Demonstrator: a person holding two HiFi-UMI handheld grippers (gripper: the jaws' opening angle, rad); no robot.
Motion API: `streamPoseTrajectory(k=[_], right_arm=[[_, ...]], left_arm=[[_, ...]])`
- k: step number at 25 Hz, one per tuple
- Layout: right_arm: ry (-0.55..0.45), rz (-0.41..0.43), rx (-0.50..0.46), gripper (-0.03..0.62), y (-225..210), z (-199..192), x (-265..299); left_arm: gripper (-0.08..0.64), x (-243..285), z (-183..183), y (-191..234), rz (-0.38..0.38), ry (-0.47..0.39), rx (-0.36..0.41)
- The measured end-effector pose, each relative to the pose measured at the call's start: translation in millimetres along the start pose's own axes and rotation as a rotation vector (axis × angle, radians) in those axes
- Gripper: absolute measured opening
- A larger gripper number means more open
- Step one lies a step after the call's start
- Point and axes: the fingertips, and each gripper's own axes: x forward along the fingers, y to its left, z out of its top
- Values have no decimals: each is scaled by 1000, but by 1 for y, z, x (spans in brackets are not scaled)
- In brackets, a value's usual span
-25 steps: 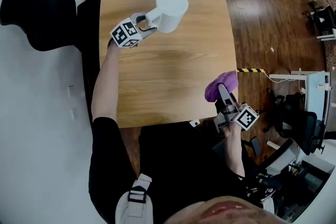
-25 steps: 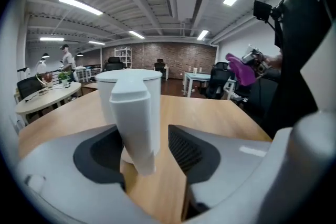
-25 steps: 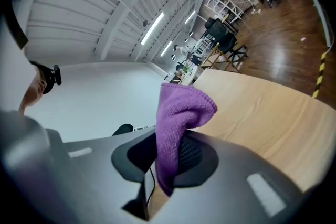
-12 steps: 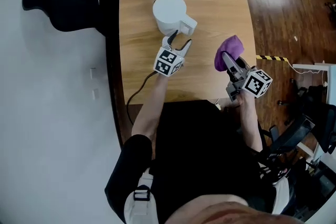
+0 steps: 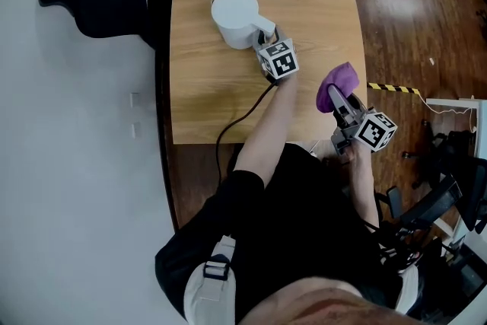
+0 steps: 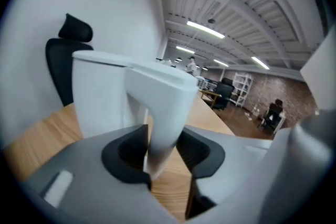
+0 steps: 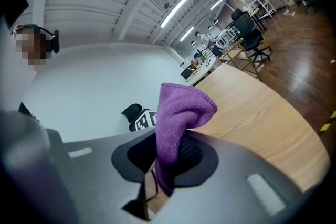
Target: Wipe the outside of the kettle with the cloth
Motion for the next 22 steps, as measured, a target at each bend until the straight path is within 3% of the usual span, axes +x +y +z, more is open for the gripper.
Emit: streamPoseTrajectory(k=[2, 4, 7, 8, 12, 15, 16, 17, 19, 22], right_arm=[[0, -14, -2, 63, -12, -3, -12], [14, -65, 7, 63, -33, -6, -29], [21, -49, 15, 63, -47, -1, -43], [28, -36, 12, 63, -49, 1, -44], [84, 24, 3, 63, -56, 4, -22], [108, 63, -23, 63, -33, 5, -5], [104, 75, -39, 63, -24, 4, -2], [98, 80, -52, 63, -18, -1, 0], [92, 75, -65, 63, -15, -22, -3], [109, 50, -54, 63, -10, -69, -25]], left_arm=[[52, -8, 2, 8, -9, -11, 73], [49, -22, -14, 10, -97, -16, 164], [54, -60, -39, 34, -246, -22, 302], [60, -74, -42, 54, -240, -24, 309], [80, -98, -29, 133, -122, -59, 197], [81, -96, -15, 158, -131, -69, 253], [108, -96, -11, 164, -142, -68, 279], [50, -96, -10, 167, -160, -65, 306], [57, -107, -20, 170, -211, -38, 350], [61, -143, -48, 162, -335, -37, 394]])
